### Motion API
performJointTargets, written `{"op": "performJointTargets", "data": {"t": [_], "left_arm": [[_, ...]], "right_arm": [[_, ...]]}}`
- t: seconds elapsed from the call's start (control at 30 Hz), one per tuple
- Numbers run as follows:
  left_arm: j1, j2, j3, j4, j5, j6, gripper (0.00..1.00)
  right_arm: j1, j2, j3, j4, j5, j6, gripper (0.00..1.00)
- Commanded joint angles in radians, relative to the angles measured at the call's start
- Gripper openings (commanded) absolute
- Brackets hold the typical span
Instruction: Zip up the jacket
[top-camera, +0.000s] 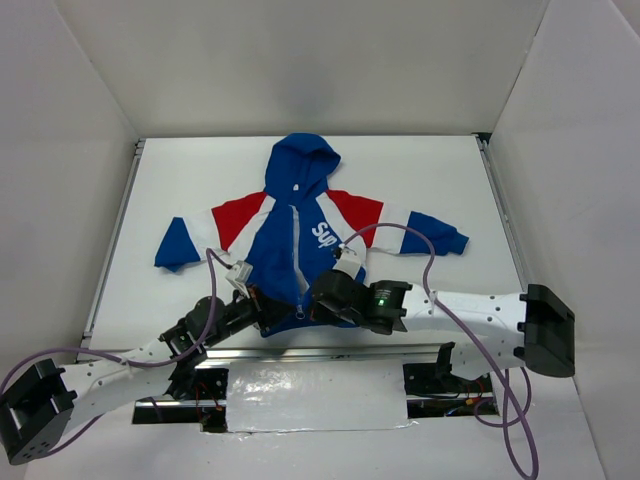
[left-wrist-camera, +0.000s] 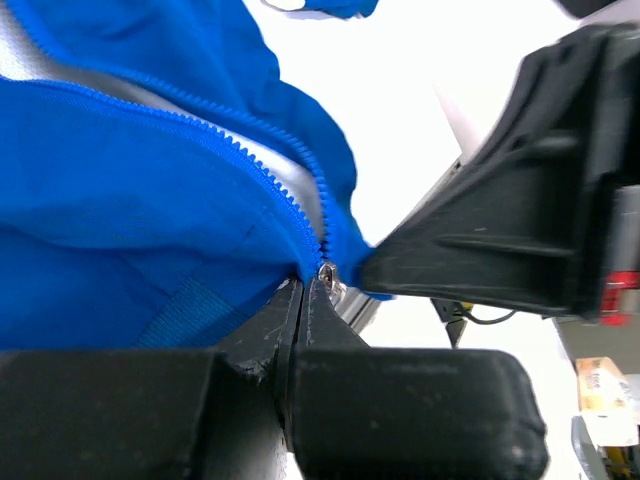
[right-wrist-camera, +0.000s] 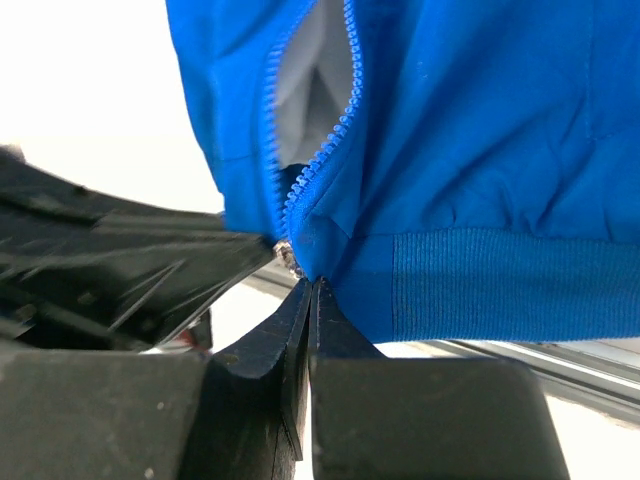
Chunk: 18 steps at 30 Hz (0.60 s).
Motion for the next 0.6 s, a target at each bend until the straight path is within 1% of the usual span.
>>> {"op": "performJointTargets", "data": {"t": [0.0, 0.13, 0.4, 0.57], "left_arm": [[-0.018, 0.008, -0.026, -0.027, 0.015, 0.044, 0.0], [-0.022, 0.015, -0.025, -0.036, -0.002, 0.053, 0.0], [-0.024, -0.011, -0.042, 0.049, 0.053, 0.041, 0.0], [-0.024, -0.045, -0.083, 0.079, 0.079, 0.038, 0.0]], "right_arm": [[-0.005, -0.064, -0.006, 0.11, 0.002, -0.025, 0.0], [-0.008, -0.072, -0.006, 0.12, -0.011, -0.045, 0.0], [-0.017, -0.026, -0.005, 0.127, -0.008, -0.064, 0.0], [-0.041, -0.041, -0.043, 0.162, -0.018, -0.088, 0.0]]}}
